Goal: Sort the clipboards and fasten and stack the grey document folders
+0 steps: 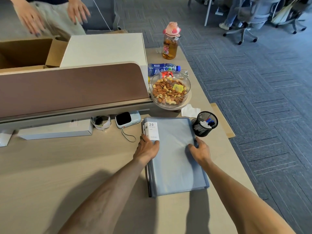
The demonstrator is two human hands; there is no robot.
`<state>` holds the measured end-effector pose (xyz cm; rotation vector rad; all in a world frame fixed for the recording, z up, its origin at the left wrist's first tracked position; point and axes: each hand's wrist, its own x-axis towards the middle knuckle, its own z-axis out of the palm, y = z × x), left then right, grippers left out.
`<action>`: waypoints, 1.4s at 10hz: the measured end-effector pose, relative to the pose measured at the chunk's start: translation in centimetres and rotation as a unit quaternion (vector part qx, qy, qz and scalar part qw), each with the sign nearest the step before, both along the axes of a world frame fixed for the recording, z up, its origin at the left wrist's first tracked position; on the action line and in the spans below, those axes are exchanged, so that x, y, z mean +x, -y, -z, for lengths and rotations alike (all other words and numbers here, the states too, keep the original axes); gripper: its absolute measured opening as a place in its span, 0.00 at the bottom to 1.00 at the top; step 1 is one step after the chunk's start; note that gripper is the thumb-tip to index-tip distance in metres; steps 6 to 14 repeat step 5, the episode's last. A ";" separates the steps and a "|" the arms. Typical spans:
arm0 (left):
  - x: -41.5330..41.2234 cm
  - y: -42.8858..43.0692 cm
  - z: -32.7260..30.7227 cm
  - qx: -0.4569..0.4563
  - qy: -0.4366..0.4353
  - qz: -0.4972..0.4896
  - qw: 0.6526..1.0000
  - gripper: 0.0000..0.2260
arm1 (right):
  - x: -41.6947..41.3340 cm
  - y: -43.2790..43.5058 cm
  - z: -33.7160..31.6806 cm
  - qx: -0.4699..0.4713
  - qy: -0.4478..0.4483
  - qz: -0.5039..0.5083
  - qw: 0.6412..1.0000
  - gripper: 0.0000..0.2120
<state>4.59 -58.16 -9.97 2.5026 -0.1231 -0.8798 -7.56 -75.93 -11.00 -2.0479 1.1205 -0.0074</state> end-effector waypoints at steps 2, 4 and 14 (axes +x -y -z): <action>0.1 -0.6 -0.2 -0.053 -0.026 -0.018 0.998 0.31 | -0.1 0.0 0.1 0.006 -0.033 -0.012 0.999 0.23; 0.0 -1.9 -1.4 -0.143 -0.040 -0.071 0.986 0.23 | -0.7 -0.6 -0.1 -0.021 -0.052 -0.011 0.998 0.24; -0.6 -3.0 -1.5 -0.136 -0.037 -0.066 0.988 0.22 | -1.2 -1.7 -0.3 -0.062 -0.030 -0.014 0.998 0.22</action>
